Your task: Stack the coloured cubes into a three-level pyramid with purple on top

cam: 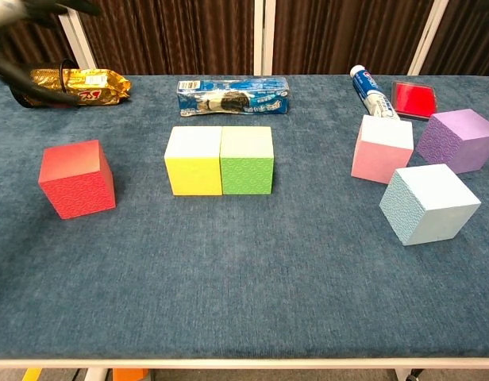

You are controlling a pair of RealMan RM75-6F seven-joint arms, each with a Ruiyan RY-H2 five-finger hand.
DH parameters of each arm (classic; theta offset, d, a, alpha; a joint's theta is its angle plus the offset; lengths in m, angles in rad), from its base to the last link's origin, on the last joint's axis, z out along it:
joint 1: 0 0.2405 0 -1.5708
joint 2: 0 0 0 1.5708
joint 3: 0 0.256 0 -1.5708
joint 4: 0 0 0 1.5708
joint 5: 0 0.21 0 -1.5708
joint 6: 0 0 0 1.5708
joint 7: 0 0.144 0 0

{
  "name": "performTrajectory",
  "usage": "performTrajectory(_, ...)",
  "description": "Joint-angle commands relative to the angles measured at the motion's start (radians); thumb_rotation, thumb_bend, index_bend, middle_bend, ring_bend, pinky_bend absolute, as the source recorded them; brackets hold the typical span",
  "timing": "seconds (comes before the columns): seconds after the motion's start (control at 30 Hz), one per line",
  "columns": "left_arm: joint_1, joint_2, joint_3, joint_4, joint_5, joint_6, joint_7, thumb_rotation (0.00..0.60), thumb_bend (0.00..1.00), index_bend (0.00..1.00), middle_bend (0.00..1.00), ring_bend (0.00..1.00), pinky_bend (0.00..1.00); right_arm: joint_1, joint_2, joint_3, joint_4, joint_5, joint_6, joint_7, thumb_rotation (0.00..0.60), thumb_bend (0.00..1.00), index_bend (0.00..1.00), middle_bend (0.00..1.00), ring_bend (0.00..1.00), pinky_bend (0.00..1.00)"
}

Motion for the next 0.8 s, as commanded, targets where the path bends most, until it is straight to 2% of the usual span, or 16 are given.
performTrajectory(0.03, 0.061, 0.048, 0.012, -0.009, -0.004, 0.044, -0.046, 0.6, 0.18, 0.11, 0.04, 0.0, 0.11, 0.065, -0.072, 0.019, -0.015, 0.09, -0.053, -0.085, 0.6, 0.0, 0.0, 0.13, 0.0, 0.0)
performTrajectory(0.23, 0.117, 0.085, 0.028, 0.02, -0.021, 0.039, -0.159, 0.6, 0.17, 0.11, 0.06, 0.0, 0.1, 0.111, -0.165, 0.024, -0.003, 0.208, -0.026, -0.199, 0.6, 0.0, 0.0, 0.16, 0.0, 0.0)
performTrajectory(0.47, 0.145, 0.098, 0.032, 0.087, -0.015, 0.016, -0.254, 0.6, 0.17, 0.11, 0.06, 0.0, 0.1, 0.131, -0.255, 0.028, 0.031, 0.319, 0.016, -0.249, 0.6, 0.0, 0.0, 0.19, 0.0, 0.0)
performTrajectory(0.8, 0.167, 0.098, 0.036, 0.144, 0.001, -0.003, -0.312, 0.6, 0.17, 0.11, 0.06, 0.0, 0.1, 0.177, -0.349, 0.032, 0.122, 0.397, 0.019, -0.298, 0.6, 0.01, 0.0, 0.26, 0.0, 0.0)
